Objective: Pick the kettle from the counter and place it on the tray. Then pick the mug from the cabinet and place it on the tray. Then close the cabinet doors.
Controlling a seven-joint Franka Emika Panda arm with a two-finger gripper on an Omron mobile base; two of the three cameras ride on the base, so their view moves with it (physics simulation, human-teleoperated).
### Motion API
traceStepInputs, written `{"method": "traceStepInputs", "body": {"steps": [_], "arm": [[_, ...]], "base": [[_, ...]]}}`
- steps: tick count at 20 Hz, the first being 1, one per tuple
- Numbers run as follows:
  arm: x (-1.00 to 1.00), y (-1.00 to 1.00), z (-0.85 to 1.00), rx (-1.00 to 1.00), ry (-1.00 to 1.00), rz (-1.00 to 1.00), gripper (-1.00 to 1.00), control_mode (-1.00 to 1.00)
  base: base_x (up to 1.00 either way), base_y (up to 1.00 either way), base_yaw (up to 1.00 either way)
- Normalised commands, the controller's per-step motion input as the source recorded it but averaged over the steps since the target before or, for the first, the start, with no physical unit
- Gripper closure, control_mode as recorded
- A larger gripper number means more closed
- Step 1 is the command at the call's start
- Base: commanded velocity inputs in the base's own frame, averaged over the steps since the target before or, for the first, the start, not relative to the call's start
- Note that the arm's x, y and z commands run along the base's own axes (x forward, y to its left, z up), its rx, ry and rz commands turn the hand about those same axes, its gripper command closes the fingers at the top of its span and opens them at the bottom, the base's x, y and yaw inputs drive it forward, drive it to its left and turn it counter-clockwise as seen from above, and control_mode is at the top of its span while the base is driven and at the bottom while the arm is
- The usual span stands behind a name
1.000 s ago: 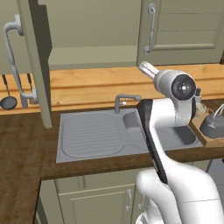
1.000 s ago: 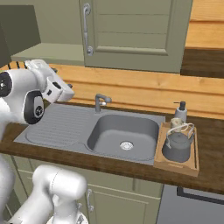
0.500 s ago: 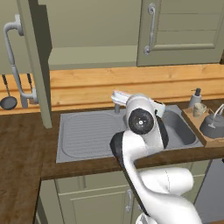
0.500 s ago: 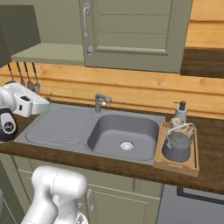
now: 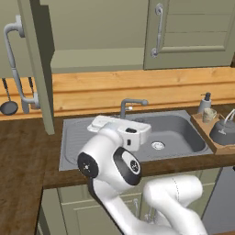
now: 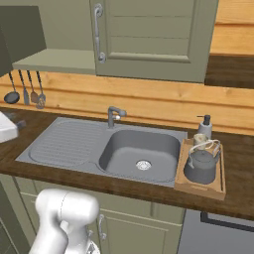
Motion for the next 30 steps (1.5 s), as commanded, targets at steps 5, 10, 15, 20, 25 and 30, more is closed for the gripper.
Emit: {"method": "traceStepInputs", "body": {"steps": [5,10,15,20,25,30], "arm": [[-0.02,0.66,-0.13,-0.18,0.0,-0.2,-1.0,-1.0],[-0.11,0.73,0.11,-0.19,0.0,-0.18,-1.0,-1.0],[0.0,0.91,0.05,-0.24,0.06,-0.15,-1.0,-1.0],[0.0,0.72,0.02,-0.17,0.02,-0.13,-1.0,-1.0],[0.0,0.61,0.0,-0.12,0.0,-0.1,-1.0,-1.0],[-0.01,0.48,0.12,-0.1,0.01,-0.11,-1.0,-1.0]], "base": [[0.0,0.0,0.0],[0.0,0.0,0.0],[0.0,0.0,0.0],[0.0,0.0,0.0],[0.0,0.0,0.0],[0.0,0.0,0.0]]}}
